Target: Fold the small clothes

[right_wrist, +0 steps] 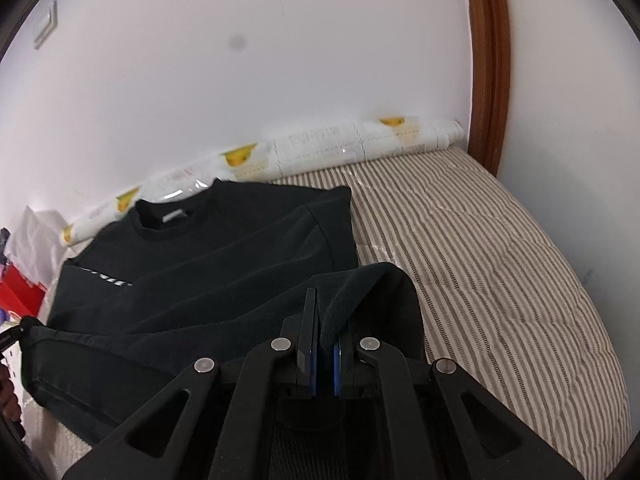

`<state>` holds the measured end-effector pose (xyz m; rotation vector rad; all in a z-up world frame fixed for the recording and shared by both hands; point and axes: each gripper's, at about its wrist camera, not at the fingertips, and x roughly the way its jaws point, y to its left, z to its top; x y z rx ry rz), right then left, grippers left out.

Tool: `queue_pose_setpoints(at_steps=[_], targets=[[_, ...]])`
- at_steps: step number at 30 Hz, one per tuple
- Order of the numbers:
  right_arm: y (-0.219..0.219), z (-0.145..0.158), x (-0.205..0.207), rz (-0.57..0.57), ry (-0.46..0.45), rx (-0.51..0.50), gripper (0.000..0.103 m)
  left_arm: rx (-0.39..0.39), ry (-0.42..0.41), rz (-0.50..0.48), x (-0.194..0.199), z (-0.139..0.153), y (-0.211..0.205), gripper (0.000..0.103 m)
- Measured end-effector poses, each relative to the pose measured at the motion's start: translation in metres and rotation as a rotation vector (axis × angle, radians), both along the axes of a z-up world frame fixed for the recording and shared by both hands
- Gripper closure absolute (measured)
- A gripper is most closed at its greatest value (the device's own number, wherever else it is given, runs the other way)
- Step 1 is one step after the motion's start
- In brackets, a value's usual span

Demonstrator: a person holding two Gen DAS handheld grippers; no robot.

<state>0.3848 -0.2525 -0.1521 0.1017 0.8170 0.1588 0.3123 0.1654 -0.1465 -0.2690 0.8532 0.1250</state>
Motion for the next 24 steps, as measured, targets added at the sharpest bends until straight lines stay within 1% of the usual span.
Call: queue_pose_setpoints(at_steps=[4,7,8,9,10,12,13,14,15,17,18,19,21,24], targets=[[0.004,-0.013,0.007,-0.004,0.035,-0.026,0.098,0.002,0.015,-0.010,0.004,-0.004,0.001,0.095],[0.004,-0.015,0.008,-0.018,0.054,-0.040,0.096,-0.005,0.020,-0.013,0.002,-0.005,0.001,0.094],[0.001,-0.014,0.007,-0.026,0.064,-0.024,0.094,-0.006,0.022,-0.014,0.001,-0.005,0.001,0.094],[-0.001,-0.013,0.006,-0.033,0.073,-0.011,0.089,-0.002,0.024,-0.014,0.000,-0.004,0.000,0.093],[-0.003,-0.012,0.004,-0.037,0.078,-0.004,0.087,0.003,0.030,-0.016,-0.001,-0.003,-0.001,0.093],[-0.007,-0.008,-0.004,-0.042,0.078,-0.015,0.080,0.008,0.036,-0.009,-0.005,-0.001,-0.002,0.087],[-0.009,-0.007,-0.011,-0.047,0.074,-0.027,0.075,0.006,0.035,-0.006,-0.008,0.000,-0.002,0.085],[-0.011,-0.005,-0.018,-0.053,0.067,-0.035,0.069,0.000,0.032,-0.007,-0.012,0.003,-0.002,0.082],[-0.013,-0.004,-0.024,-0.054,0.062,-0.037,0.065,-0.002,0.032,-0.006,-0.016,0.005,-0.003,0.073],[-0.016,0.000,-0.043,-0.053,0.043,-0.048,0.061,0.003,0.034,-0.012,-0.025,0.008,-0.005,0.064],[-0.017,0.002,-0.052,-0.056,0.032,-0.060,0.060,0.006,0.032,-0.024,-0.032,0.010,-0.007,0.064],[-0.018,0.005,-0.060,-0.058,0.021,-0.070,0.055,0.008,0.031,-0.027,-0.038,0.012,-0.008,0.064],[-0.021,0.008,-0.075,-0.055,0.007,-0.077,0.047,0.003,0.024,-0.025,-0.050,0.015,-0.008,0.060],[-0.024,0.008,-0.096,-0.051,0.023,-0.078,0.046,-0.035,0.024,-0.019,-0.073,0.017,-0.003,0.059]])
